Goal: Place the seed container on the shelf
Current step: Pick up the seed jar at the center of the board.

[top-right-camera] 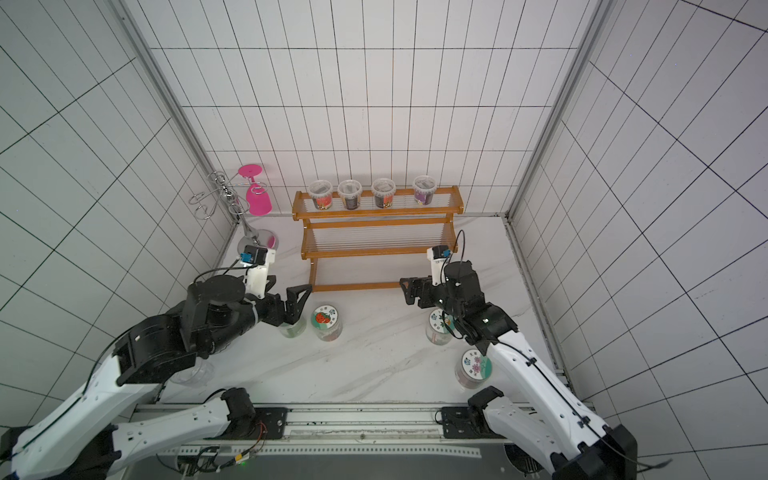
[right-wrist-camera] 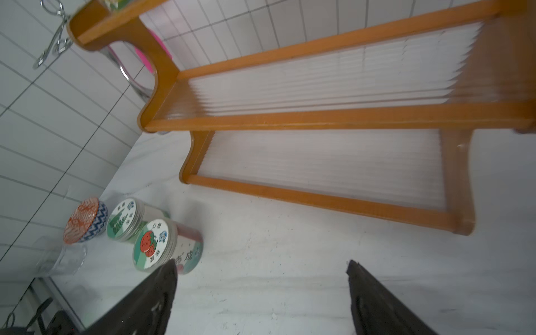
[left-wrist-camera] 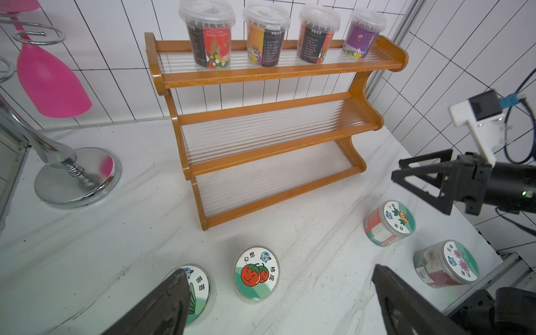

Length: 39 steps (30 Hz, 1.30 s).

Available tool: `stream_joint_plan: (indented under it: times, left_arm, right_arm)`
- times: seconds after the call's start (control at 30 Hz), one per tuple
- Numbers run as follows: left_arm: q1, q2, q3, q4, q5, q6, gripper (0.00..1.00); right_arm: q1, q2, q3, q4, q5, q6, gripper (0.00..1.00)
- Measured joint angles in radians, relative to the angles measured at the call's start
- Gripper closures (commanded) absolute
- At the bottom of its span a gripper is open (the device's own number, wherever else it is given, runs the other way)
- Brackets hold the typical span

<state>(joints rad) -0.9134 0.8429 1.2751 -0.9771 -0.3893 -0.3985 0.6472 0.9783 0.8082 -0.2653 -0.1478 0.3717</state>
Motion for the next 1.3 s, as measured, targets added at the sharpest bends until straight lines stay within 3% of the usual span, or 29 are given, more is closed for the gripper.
stream_joint_plan:
  times: [0.2, 0.53, 0.8, 1.03, 1.3]
  left_arm:
    - [0.000, 0.000, -0.039, -0.012, -0.015, 0.002, 0.01]
    - [0.045, 0.188, -0.212, 0.016, 0.048, -0.063, 0.01]
    - [0.232, 0.177, -0.325, 0.052, 0.138, -0.156, 0.01]
    - [0.460, 0.077, -0.371, 0.027, 0.186, -0.211, 0.01]
    - [0.505, 0.028, -0.375, 0.005, 0.216, -0.215, 0.01]
  right_arm:
    - [0.168, 0.140, -0.005, 0.089, 0.026, -0.002, 0.05]
    - [0.262, 0.225, -0.005, 0.126, 0.038, -0.058, 0.04]
    - [0.281, 0.247, -0.005, 0.169, 0.045, -0.072, 0.05]
    - [0.372, 0.423, 0.008, 0.215, 0.075, -0.106, 0.01]
    - [0.498, 0.559, 0.068, 0.314, 0.115, -0.249, 0.01]
